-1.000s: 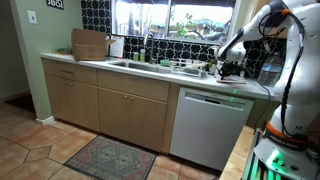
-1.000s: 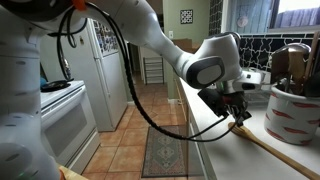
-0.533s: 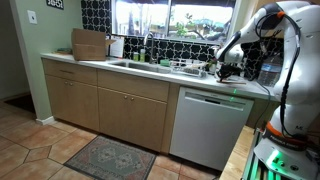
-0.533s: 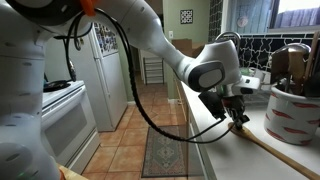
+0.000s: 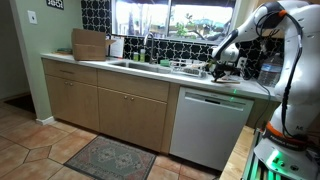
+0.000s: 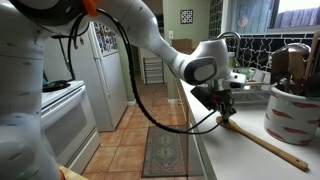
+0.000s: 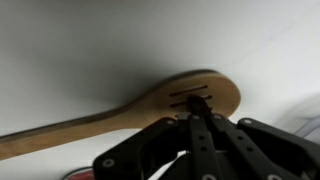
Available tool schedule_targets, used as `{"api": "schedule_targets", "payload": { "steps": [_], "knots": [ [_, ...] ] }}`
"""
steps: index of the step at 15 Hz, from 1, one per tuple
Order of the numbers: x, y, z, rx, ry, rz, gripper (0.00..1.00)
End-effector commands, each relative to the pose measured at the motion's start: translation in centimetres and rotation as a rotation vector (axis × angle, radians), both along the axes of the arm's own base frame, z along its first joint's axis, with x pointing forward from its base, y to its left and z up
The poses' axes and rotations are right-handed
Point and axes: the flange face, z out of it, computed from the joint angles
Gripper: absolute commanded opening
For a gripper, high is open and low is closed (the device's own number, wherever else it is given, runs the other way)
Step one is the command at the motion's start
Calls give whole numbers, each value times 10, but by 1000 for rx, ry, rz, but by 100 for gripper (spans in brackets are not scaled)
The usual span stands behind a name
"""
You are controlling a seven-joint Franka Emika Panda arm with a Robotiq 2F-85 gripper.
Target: Slide the wooden spoon forward, pick up the wooden spoon and put it in the utensil holder
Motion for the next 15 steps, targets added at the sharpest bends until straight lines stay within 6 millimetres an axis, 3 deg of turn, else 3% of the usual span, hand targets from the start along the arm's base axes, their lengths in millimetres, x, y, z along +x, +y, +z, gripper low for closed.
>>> {"api": "schedule_targets", "payload": {
  "steps": [1,6,15],
  "knots": [
    [13,36,4,55,54,174,0],
    [30,72,9,97,110,371,0],
    [37,99,12,138,165,546,0]
  ]
}}
